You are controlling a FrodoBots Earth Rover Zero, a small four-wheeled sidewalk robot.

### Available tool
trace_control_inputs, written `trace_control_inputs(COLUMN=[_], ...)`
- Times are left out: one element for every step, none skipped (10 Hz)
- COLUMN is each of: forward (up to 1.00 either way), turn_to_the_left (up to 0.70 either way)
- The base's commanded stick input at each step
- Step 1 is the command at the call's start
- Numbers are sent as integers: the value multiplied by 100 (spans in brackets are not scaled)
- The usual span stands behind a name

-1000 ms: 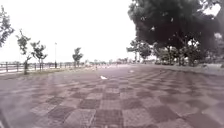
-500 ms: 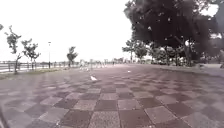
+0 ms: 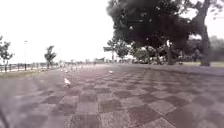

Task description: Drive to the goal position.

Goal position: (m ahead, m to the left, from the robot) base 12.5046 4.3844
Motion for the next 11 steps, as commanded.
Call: trace_control_inputs(forward=[99,99,99,99,99,99,99,100,100,100,100], turn_to_the_left=[-10,0,0,0,0,0,0,2,22,40,40])
